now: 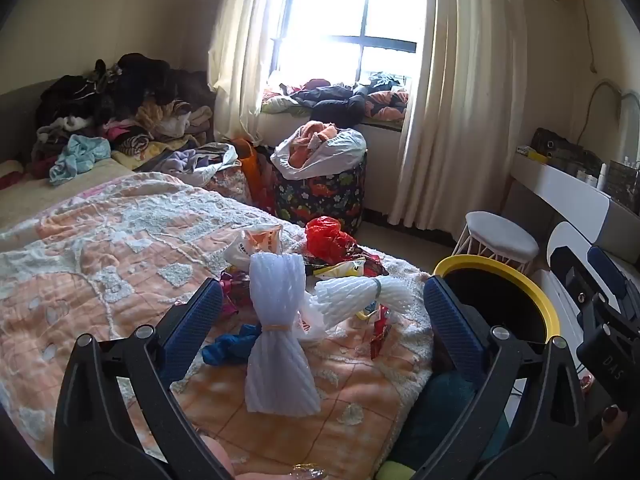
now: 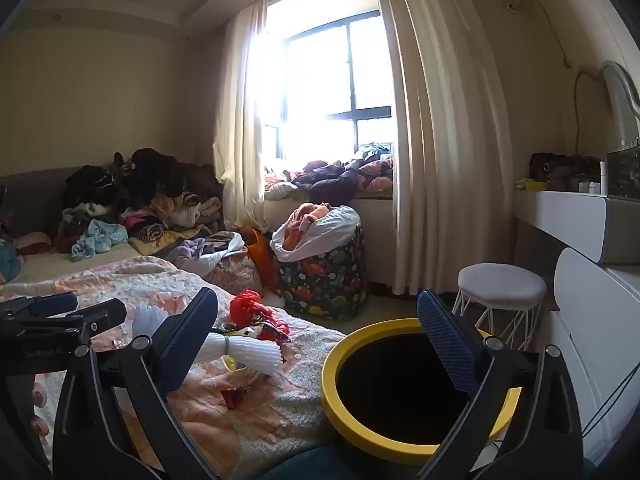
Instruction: Collect trash
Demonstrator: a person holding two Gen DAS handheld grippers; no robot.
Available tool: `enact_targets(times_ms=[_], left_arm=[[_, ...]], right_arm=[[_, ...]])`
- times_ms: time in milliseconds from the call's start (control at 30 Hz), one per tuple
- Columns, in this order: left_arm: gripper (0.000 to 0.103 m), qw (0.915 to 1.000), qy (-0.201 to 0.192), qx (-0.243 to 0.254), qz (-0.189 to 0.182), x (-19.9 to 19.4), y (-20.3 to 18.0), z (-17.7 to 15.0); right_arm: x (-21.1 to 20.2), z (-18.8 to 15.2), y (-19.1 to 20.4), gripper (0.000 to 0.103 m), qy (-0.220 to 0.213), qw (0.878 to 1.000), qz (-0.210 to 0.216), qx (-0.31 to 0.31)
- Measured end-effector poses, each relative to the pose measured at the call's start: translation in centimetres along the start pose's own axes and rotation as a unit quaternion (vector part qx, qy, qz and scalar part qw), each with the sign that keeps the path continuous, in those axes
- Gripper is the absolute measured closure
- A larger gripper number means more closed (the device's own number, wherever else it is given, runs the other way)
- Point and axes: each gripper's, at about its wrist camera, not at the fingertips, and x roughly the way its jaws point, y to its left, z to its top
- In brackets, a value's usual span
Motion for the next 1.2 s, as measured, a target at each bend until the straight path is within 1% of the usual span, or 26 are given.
enact_targets(times_ms=[200, 333, 367, 500, 1200], left_arm=[[0.010, 1.0000, -0.002, 0.001, -0.001, 0.0, 0.0, 0.0], [0.010, 1.0000, -0.002, 0.001, -0.001, 0.0, 0.0, 0.0], [0.010, 1.0000, -0.003, 0.000, -0.001, 0.0, 0.0, 0.0], [0.010, 1.0000, -0.004, 0.000, -0.001, 0.0, 0.0, 0.0], [0.010, 1.0000, -0.008, 0.001, -0.002, 0.0, 0.0, 0.0]], right_arm=[[0.2, -0.4, 0.3, 0.006, 0.004, 1.000, -0.003, -0.005], [0.0, 0.6, -0.3, 0.006, 0.006, 1.000, -0.004, 0.000], [-0.3, 0.2, -0.5, 0.006, -0.002, 1.000, -0.004, 0.006], [-0.5, 0.2, -0.7, 0.006, -0.007, 1.000, -0.003, 0.011], [-0.1, 0.1, -0.9, 0.006, -0.011, 1.000, -0.005, 0.011]])
